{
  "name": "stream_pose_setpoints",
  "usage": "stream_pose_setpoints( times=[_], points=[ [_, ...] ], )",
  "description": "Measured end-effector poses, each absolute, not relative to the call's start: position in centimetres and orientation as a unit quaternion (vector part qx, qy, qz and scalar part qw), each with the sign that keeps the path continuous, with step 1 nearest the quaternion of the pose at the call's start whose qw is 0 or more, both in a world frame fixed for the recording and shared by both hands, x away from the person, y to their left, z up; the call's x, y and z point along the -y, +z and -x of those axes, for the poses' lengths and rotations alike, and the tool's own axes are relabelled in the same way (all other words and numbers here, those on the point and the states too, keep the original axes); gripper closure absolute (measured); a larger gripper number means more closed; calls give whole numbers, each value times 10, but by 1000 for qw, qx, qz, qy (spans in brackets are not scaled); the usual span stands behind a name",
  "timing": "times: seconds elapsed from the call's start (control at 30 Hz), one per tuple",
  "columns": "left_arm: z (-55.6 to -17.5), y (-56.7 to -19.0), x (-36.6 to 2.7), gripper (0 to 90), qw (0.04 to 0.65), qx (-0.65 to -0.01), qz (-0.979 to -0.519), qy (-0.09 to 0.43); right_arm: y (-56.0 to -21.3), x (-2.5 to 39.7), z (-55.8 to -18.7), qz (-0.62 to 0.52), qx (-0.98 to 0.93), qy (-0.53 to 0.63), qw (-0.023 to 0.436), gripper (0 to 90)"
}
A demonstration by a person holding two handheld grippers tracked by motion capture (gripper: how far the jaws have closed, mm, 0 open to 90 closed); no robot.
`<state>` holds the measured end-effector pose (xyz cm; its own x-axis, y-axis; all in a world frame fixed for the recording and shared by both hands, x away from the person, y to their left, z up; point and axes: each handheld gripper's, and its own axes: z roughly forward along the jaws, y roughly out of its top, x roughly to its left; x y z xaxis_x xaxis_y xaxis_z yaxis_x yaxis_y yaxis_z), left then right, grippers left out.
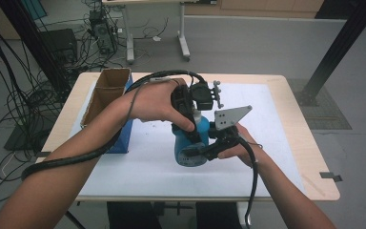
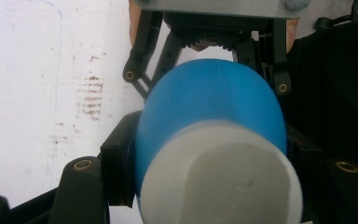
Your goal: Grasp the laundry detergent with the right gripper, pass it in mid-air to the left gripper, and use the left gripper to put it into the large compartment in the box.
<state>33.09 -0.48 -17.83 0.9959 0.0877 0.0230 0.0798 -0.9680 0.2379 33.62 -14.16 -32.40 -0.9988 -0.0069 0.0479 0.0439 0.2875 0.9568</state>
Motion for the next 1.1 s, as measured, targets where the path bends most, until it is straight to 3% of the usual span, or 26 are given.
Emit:
stream_pose_setpoints(
  times=[1.1],
  points=[
    [-335,-178,7,374,114,-48,-992,22,-327,143,-342,10,796,-605,19,436]
  ],
)
